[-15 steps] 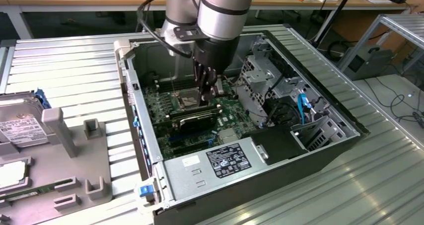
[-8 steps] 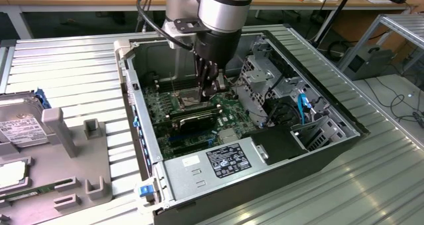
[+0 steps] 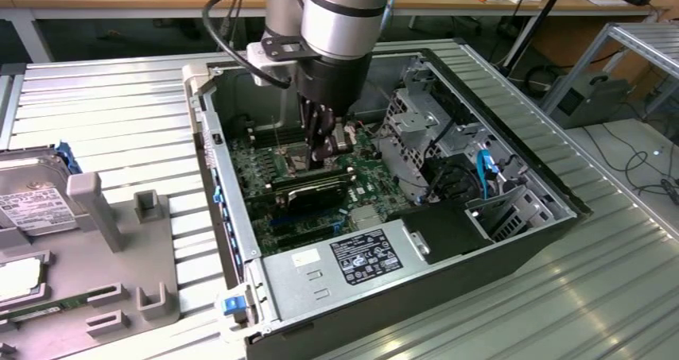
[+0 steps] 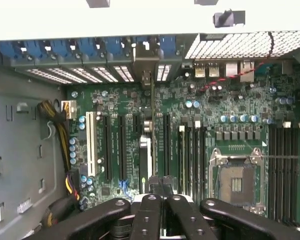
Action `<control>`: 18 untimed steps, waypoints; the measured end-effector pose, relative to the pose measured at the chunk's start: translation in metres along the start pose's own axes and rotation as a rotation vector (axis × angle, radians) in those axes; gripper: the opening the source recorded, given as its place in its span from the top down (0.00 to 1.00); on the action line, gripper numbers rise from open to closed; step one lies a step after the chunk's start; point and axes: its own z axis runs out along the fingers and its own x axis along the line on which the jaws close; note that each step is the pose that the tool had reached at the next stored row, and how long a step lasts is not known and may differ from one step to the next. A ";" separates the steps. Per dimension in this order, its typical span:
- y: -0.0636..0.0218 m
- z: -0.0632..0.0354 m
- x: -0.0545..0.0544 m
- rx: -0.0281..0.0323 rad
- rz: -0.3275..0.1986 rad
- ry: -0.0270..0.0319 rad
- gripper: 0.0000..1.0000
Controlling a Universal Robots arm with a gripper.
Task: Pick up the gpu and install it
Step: 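Press down on the gpu until it lock into place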
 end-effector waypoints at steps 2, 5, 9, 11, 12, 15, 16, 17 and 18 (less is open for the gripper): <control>0.0037 0.0036 0.000 0.0002 0.000 0.0001 0.89; 0.0107 0.0089 0.000 0.0002 0.000 0.0007 0.89; 0.0252 0.0178 0.000 0.0001 0.000 0.0009 0.89; 0.0265 0.0200 0.000 0.0001 0.000 0.0009 0.89; 0.0270 0.0210 0.000 0.0001 0.000 0.0009 0.89; 0.0272 0.0235 0.000 0.0002 0.000 0.0008 0.89; 0.0272 0.0242 0.000 0.0002 0.000 0.0009 0.89; 0.0272 0.0248 0.000 0.0001 0.000 0.0010 0.89; 0.0272 0.0255 0.000 0.0001 0.000 0.0011 0.89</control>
